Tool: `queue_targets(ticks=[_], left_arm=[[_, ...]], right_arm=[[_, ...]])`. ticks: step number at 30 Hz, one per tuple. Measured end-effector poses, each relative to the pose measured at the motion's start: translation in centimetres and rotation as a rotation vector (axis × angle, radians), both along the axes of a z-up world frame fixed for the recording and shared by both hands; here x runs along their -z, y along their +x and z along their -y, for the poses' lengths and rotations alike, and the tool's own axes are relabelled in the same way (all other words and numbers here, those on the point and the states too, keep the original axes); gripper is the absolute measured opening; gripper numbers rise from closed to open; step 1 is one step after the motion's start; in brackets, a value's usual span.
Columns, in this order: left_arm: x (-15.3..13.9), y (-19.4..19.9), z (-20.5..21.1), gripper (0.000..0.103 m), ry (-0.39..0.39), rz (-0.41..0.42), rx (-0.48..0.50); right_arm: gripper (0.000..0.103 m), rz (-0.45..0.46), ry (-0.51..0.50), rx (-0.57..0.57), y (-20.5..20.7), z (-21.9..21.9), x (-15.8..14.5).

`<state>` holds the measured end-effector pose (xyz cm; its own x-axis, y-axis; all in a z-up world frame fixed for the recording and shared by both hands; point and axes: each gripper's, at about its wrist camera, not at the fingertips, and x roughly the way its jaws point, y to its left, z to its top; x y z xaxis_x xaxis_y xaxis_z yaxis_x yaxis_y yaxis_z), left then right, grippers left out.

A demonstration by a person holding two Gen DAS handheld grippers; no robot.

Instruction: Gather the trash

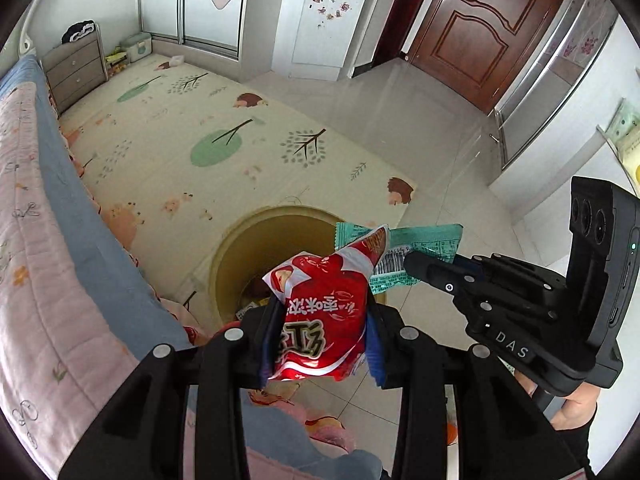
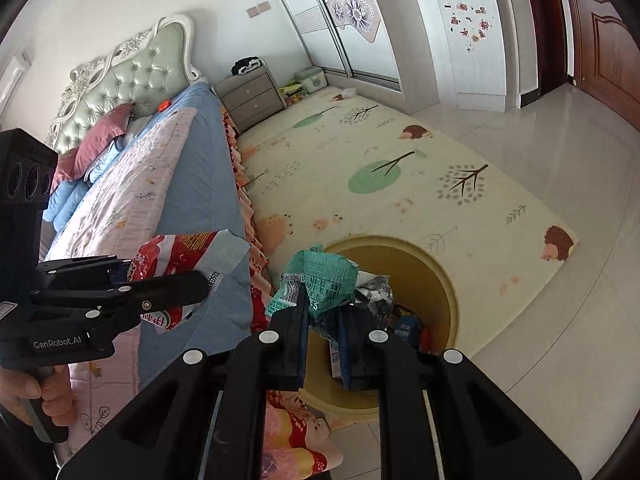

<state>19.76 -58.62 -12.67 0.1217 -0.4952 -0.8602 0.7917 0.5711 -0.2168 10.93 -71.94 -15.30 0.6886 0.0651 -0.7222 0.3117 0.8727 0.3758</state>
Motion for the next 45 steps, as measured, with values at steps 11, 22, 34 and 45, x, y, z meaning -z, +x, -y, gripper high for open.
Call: queue_targets(ticks=[11,22,34,45], left_arm=[[2.4,2.8,2.5,0.076,0.069,-0.067,-0.03],[2.2,2.0,2.6,0.076,0.071,-0.014,-0.019],[-1.4,-0.5,-0.3,0.076,0.007,0.054,-0.013],[-5.4,-1.1,-10.7,0.077,-0.082,0.128,-0.156]], right_arm=[[0.049,-0.081,0.002,0.015,1.8,1.5,3.9],[0.047,-0.099,0.002,-0.009,1.7,1.2,4.1],[0.047,-0.048,-0.053,-0.02,-0.2,-0.9,-0.4],[0.047,0.009,-0.117,-0.14,1.2,-9.1,-4.8]])
